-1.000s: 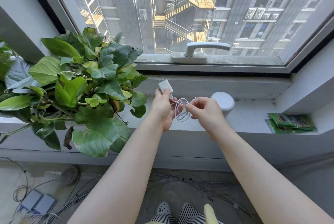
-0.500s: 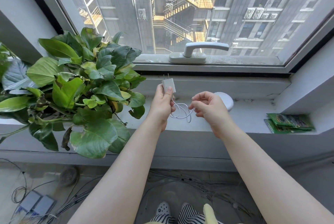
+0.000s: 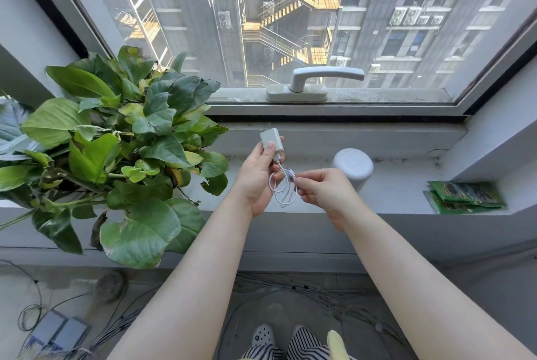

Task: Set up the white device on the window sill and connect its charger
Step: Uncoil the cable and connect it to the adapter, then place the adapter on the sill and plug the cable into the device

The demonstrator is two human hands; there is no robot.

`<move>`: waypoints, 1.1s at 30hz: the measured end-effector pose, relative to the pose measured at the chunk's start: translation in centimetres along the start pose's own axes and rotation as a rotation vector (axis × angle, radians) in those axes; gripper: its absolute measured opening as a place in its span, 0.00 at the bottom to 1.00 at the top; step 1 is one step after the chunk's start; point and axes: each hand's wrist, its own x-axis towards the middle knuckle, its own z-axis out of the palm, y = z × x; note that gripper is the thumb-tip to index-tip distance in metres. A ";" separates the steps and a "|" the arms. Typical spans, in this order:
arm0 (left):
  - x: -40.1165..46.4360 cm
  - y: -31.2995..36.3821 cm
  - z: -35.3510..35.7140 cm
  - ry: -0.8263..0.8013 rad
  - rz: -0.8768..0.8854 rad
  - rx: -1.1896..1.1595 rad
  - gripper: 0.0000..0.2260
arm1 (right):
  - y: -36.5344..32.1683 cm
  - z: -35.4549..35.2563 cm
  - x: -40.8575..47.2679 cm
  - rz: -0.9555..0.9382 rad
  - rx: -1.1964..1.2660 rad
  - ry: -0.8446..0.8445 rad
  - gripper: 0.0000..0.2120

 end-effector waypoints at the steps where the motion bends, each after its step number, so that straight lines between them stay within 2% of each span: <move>1: 0.1 -0.1 0.0 0.000 -0.002 -0.004 0.09 | 0.0 0.0 0.1 0.014 -0.016 0.009 0.07; 4: 0.5 -0.3 0.1 -0.009 -0.008 -0.007 0.09 | 0.2 0.2 0.3 0.026 -0.085 0.044 0.07; 9: 1.2 -0.9 -0.2 -0.003 0.005 0.021 0.09 | 0.8 0.3 0.9 -0.046 -0.064 0.087 0.04; 15: 2.0 -2.0 -1.2 0.080 0.080 0.503 0.06 | 2.2 1.0 2.2 -0.111 -0.097 0.269 0.05; 17: 2.4 -2.5 -1.9 0.125 0.083 0.545 0.06 | 3.1 1.4 2.7 -0.113 -0.129 0.319 0.03; 22: 3.3 -3.8 -3.5 0.300 0.023 0.629 0.10 | 4.4 2.1 3.6 -0.121 -0.214 0.394 0.06; 28: 4.2 -4.2 -3.9 0.384 0.041 0.824 0.07 | 5.0 2.3 4.0 -0.136 -0.370 0.417 0.08; 33: 4.4 -4.7 -3.8 0.412 0.017 0.903 0.11 | 5.9 2.4 4.5 -0.179 -0.489 0.432 0.09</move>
